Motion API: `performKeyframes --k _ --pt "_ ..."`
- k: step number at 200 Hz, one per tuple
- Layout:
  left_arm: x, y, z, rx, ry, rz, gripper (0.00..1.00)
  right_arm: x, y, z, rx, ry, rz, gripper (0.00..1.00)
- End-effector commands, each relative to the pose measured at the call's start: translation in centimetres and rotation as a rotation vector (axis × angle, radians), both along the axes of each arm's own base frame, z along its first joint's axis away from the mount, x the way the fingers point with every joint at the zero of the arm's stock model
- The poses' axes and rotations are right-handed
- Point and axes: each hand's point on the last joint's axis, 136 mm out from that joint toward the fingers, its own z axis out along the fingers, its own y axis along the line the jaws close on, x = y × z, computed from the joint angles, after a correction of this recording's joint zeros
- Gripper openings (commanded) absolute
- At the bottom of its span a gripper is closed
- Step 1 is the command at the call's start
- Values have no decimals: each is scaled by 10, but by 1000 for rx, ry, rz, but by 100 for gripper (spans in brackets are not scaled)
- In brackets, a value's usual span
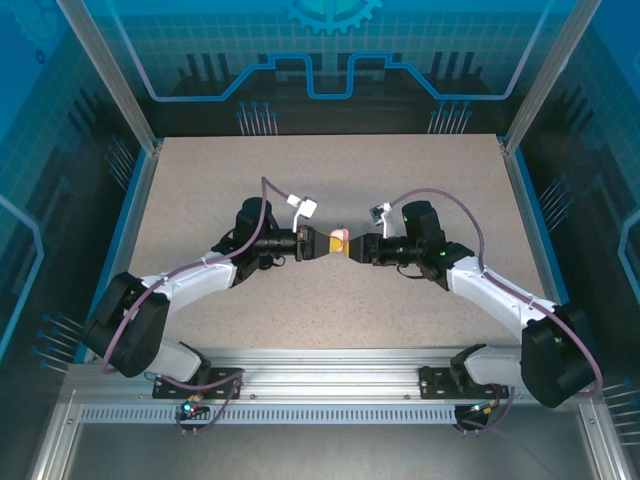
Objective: Insert wireless bluetooth earbuds into charging case
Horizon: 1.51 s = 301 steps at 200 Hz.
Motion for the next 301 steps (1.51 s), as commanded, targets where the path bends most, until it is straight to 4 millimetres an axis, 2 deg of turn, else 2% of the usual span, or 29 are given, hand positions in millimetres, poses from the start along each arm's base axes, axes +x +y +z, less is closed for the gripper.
performKeyframes --k 1,58,91,127,167,176,190,206,209,214,226,253,280,301 --pt "-3 0 18 -36 -60 -23 0 10 6 10 8 -31 -18 44" --pt "-5 -1 16 -37 -56 -33 0 18 7 21 19 -51 -34 41" --pt "-4 0 16 -42 -56 -28 0 19 6 17 20 -38 -41 37" --pt "-2 -1 17 -56 -50 -21 0 20 9 12 30 -27 -34 24" --pt "0 -2 10 -53 -26 -18 0 25 15 20 52 -44 -17 5" --pt "1 -2 9 -50 -22 -11 8 25 16 23 53 -50 -11 0" --pt "4 -2 6 -45 -16 1 23 29 17 27 49 -56 -10 0" --pt "9 -1 2 -34 -14 28 45 31 17 25 27 -56 -10 0" --pt "11 -1 2 -32 -15 35 49 30 16 23 18 -51 -10 0" --pt "12 -1 1 -27 -15 41 53 35 16 33 18 -75 -13 0" --pt "17 1 1 -12 -21 60 63 39 12 32 -20 -79 -17 0" --pt "31 7 12 -3 -49 83 74 49 -5 23 -136 -80 -26 0" --pt "42 15 20 43 -77 81 80 62 -26 16 -246 -95 -17 0" --pt "44 19 21 92 -88 56 82 69 -34 11 -330 -114 16 0"
